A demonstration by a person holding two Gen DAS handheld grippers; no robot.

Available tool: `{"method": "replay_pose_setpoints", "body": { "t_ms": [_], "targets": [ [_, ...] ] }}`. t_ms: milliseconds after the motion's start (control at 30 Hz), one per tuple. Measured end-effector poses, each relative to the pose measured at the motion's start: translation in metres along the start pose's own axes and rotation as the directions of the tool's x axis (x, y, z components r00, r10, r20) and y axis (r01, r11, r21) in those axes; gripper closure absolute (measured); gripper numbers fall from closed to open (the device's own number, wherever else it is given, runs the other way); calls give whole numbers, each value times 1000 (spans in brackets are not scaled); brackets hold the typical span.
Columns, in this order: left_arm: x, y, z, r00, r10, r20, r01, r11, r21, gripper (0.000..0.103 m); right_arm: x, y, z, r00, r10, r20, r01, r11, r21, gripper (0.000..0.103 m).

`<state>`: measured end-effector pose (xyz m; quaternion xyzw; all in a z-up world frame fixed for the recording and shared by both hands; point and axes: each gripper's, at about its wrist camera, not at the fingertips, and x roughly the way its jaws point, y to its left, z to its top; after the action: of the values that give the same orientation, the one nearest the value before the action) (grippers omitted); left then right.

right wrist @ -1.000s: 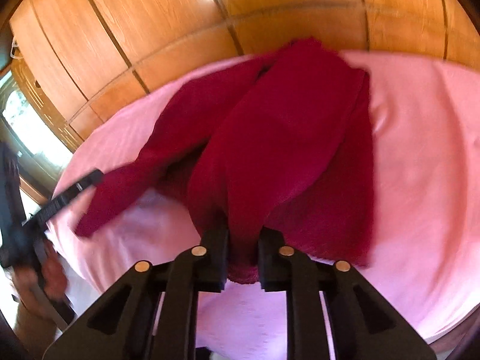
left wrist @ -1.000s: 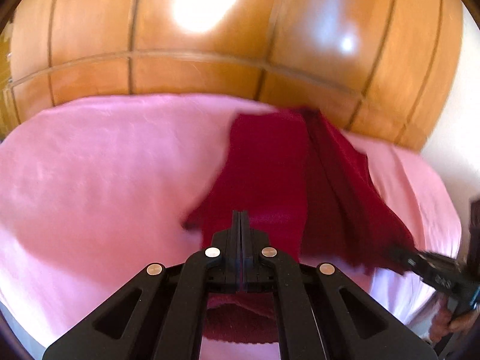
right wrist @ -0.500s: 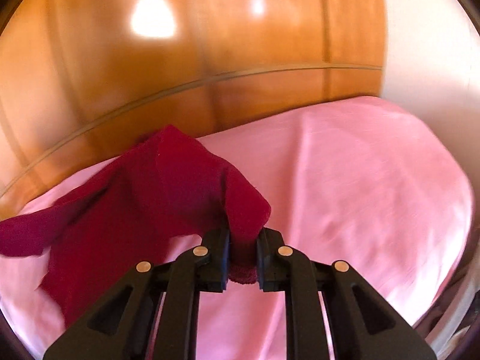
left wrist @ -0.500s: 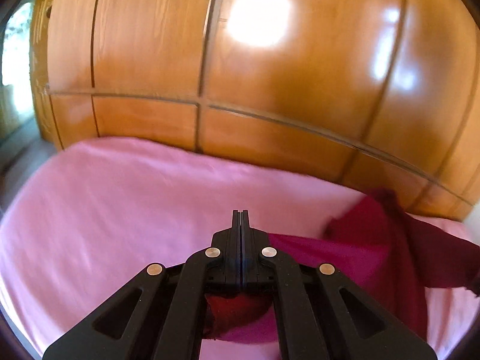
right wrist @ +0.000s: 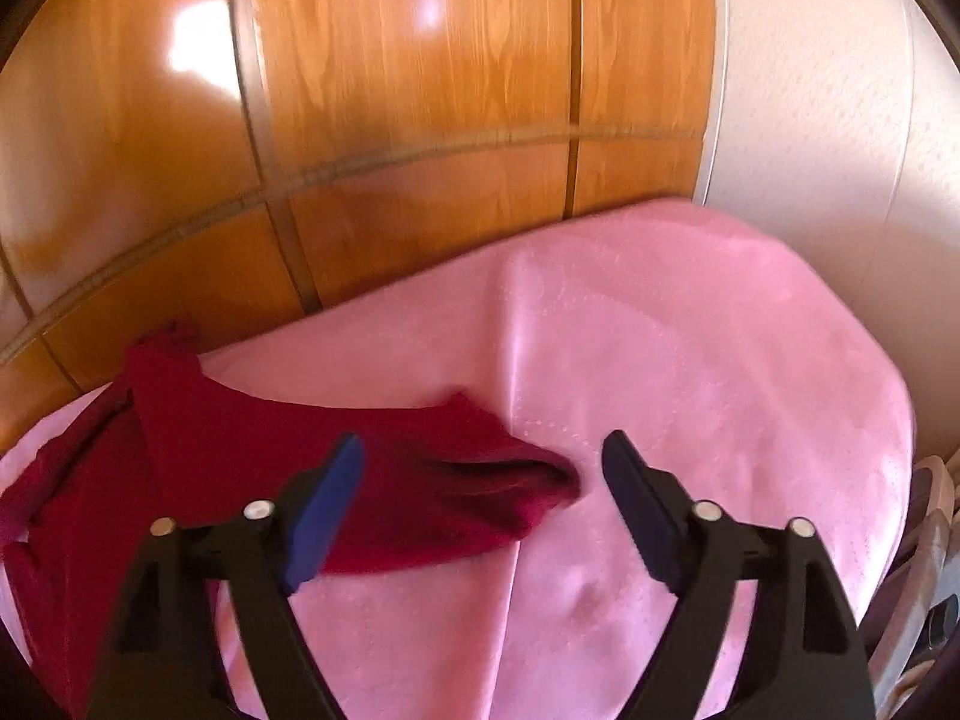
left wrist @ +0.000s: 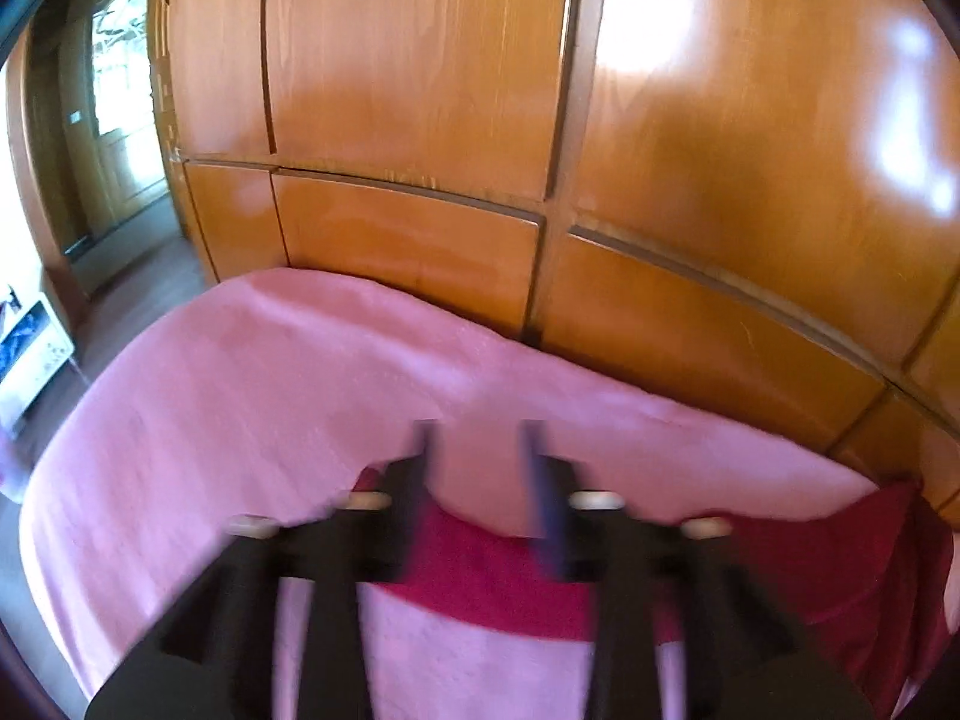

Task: Fold small clothes
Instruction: 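Grasp the sweater hem with the left tool while the right tool grasps another hem edge, then lift the sweater with both tools and shake it out flat onto the bed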

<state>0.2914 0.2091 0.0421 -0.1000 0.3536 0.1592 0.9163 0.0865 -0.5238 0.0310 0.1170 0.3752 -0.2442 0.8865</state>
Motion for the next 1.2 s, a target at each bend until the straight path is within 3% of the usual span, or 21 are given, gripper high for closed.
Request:
{"method": "replay_pose_setpoints", "body": {
  "t_ms": [67,133,167,200,267,300,333,400,433,467,500,533,567,600,667,800,900,1033,1100,1133,1200],
  "targets": [
    [-9,-1,-24,995,-98,-12,98,995,18,56,-17,6,-23,995,96,-23,-96,995,-5,20],
    [-18,-3,-57,971,-229,-67,232,972,47,56,-30,16,-52,970,223,-92,-224,975,2,20],
    [-20,-6,-74,949,-296,-109,304,951,58,56,-34,21,-67,952,277,-131,-278,960,11,20],
    [-20,-8,-89,920,-361,-154,373,926,57,56,-39,30,-89,919,348,-185,-350,936,26,20],
    [-20,-16,-126,840,-480,-251,502,864,26,50,-42,46,-125,864,423,-272,-426,903,53,23],
    [-18,-18,-137,821,-502,-273,525,851,15,47,-42,56,-146,827,460,-323,-460,884,81,29],
    [-16,-25,-152,795,-524,-307,552,834,5,45,-41,61,-156,806,481,-346,-477,873,101,35],
    [-11,-40,-177,754,-541,-372,577,817,-19,45,-39,71,-177,778,504,-376,-490,860,140,39],
    [-9,-47,-185,744,-540,-393,582,813,-15,46,-39,76,-184,771,516,-374,-495,854,159,39],
    [-9,-54,-194,739,-532,-413,585,811,1,65,-41,81,-188,781,509,-363,-489,859,153,39],
    [-11,-65,-204,750,-499,-435,574,817,52,79,-42,86,-188,786,502,-361,-484,863,146,40],
    [-12,-70,-208,770,-471,-431,556,826,91,91,-43,90,-188,771,517,-372,-498,853,154,54],
    [-17,-73,-210,784,-459,-418,547,829,114,96,-46,93,-186,752,534,-386,-518,841,156,65],
    [-21,-74,-210,783,-463,-415,550,827,117,96,-42,100,-186,737,542,-404,-538,832,136,82],
    [-35,-67,-208,792,-469,-392,553,822,134,97,-52,115,-185,752,507,-421,-549,835,27,91],
    [-73,-40,-186,790,-518,-327,581,804,130,98,-79,114,-162,779,526,-342,-562,827,-6,95],
    [-104,-20,-184,803,-526,-280,579,800,155,99,-111,90,-136,803,544,-245,-562,827,-7,96],
    [-135,5,-200,781,-556,-284,602,792,104,99,-139,52,-138,831,516,-210,-529,849,-9,96],
    [-150,11,-215,767,-564,-306,613,785,88,99,-138,39,-152,840,489,-233,-503,864,3,96],
    [-155,13,-230,750,-573,-330,623,779,63,99,-135,30,-164,847,466,-255,-479,878,15,96],
    [-162,17,-252,741,-564,-365,620,783,50,99,-121,15,-184,847,435,-305,-440,896,54,96]
  ]
}}
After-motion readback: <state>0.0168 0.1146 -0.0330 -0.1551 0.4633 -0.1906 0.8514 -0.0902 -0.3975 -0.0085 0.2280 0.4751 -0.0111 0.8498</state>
